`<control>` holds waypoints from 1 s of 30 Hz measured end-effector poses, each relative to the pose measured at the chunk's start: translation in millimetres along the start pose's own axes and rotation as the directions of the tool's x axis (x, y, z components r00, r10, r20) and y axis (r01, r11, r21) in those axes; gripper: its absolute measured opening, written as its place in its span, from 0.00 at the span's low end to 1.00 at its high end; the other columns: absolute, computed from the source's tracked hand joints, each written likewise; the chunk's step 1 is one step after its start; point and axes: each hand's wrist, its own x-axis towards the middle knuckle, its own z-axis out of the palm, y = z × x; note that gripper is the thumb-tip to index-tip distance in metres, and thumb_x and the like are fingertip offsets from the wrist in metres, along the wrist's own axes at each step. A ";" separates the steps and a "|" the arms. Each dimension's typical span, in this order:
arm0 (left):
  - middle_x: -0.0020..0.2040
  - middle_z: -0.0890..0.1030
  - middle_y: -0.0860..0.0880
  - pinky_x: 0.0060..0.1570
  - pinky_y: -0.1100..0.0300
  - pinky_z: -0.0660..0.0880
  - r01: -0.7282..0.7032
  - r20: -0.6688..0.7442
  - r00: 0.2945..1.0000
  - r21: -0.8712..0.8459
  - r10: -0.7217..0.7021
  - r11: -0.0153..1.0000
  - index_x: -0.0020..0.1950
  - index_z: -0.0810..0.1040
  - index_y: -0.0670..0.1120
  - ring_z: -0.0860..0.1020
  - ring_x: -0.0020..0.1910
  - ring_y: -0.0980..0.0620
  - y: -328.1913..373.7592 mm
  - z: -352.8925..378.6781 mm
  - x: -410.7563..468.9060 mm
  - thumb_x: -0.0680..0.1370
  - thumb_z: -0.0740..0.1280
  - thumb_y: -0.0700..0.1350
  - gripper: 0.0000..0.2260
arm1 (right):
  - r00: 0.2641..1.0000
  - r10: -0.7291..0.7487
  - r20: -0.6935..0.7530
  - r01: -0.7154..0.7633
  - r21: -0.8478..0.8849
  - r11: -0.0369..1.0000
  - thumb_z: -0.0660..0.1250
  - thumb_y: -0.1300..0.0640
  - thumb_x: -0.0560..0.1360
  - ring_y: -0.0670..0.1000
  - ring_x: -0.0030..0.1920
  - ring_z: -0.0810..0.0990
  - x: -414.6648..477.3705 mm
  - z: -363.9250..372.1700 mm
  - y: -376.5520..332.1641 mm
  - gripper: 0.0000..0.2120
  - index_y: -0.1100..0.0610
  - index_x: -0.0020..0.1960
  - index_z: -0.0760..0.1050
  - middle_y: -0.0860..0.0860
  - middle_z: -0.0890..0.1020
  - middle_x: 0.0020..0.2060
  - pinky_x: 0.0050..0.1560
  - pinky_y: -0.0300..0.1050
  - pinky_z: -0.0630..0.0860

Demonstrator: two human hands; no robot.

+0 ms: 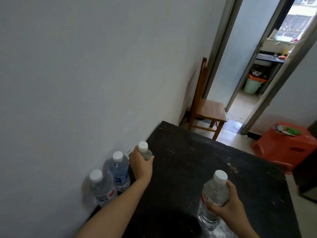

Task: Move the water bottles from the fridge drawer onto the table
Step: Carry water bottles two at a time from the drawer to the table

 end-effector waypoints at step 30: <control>0.58 0.71 0.39 0.53 0.53 0.70 -0.553 0.599 0.800 0.761 -0.038 0.339 0.58 0.70 0.39 0.71 0.57 0.40 33.8 -43.7 74.4 0.78 0.58 0.38 0.10 | 0.987 -0.113 0.111 0.124 -0.107 0.986 0.79 0.58 0.59 0.51 0.56 0.73 65.9 50.9 14.0 0.40 0.40 0.61 0.58 0.50 0.72 0.55 0.54 0.48 0.74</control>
